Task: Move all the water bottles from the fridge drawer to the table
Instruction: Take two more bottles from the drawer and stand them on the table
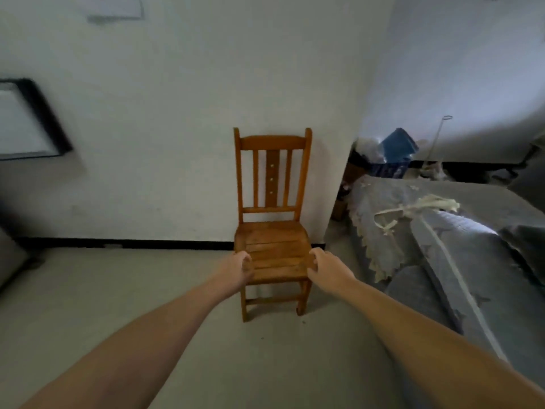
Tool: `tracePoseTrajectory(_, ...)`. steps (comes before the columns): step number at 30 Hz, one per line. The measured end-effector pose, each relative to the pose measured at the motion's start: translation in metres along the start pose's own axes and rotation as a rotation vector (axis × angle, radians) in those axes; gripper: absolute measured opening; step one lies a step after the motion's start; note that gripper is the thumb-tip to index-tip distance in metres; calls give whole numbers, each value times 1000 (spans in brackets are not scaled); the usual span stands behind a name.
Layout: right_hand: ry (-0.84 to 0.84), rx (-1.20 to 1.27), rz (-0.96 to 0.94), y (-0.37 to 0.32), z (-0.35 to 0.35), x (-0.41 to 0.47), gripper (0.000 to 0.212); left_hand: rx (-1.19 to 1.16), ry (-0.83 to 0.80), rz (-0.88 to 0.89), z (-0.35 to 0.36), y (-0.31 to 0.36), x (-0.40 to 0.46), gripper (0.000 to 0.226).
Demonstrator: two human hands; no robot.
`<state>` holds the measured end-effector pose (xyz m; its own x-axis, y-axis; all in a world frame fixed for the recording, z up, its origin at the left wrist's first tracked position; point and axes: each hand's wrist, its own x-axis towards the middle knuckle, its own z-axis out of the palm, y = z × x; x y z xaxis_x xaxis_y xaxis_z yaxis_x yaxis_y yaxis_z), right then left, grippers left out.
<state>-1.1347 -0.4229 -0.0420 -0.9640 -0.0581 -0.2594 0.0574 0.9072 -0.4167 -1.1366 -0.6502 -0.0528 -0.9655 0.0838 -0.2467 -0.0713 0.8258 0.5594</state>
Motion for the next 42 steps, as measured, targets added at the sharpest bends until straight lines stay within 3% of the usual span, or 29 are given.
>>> tracePoseTrajectory(8,-160,-95,-334,-95,30,101,39,-53,159,-313,-33,-62,10,41)
tracePoseTrajectory(16,-349,-165,-631,-249,102,165,49,-174,320,-571,-99,-181,13,38)
tracePoseTrajectory(28,-320,-197,-786,-502,167,267,49,-193,475,-683,-284,-371,47,39)
tracePoseTrajectory(42,-438,-279,-1037,-743,267,375,47,-210,637,-834,-408,-545,96,37)
